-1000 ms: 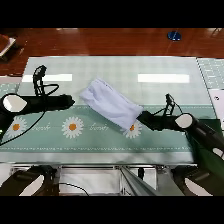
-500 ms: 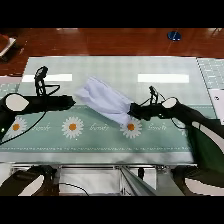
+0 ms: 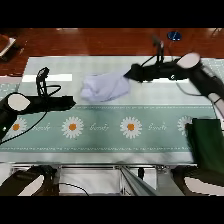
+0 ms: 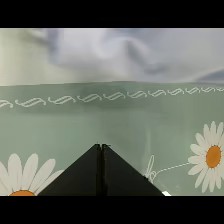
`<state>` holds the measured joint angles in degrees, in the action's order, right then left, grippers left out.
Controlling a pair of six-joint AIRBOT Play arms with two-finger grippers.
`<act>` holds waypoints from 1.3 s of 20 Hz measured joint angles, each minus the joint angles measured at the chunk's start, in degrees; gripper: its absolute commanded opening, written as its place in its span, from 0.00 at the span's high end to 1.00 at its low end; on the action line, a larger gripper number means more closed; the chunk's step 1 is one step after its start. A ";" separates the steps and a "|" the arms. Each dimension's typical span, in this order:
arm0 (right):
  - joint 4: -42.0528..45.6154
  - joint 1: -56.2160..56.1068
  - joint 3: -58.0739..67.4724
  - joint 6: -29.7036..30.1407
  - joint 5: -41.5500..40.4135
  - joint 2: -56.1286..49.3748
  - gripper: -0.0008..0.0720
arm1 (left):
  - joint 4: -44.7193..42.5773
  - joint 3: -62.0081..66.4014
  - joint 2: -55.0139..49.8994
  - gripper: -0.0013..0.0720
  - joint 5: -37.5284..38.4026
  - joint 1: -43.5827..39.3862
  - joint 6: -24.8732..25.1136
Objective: Fold the shirts.
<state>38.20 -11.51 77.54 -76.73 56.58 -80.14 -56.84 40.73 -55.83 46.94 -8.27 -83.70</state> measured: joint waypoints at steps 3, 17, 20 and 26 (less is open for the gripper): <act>6.75 4.81 8.85 -4.70 7.28 2.78 0.96 | 0.68 0.00 0.00 0.96 0.11 -0.55 0.00; 28.24 44.48 14.62 -19.21 38.84 22.49 0.96 | 1.46 0.00 -0.04 0.96 -3.98 -8.33 0.52; 35.10 53.81 9.73 -18.67 45.11 27.74 0.96 | 1.44 -0.02 -0.04 0.96 -6.14 -9.73 0.52; 50.77 68.39 -2.67 -17.38 48.83 38.80 0.96 | 1.88 -0.02 -0.04 0.96 -8.59 -10.67 0.50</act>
<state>88.97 56.88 74.87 -94.11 105.41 -41.34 -54.96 40.71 -55.88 38.35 -18.94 -83.20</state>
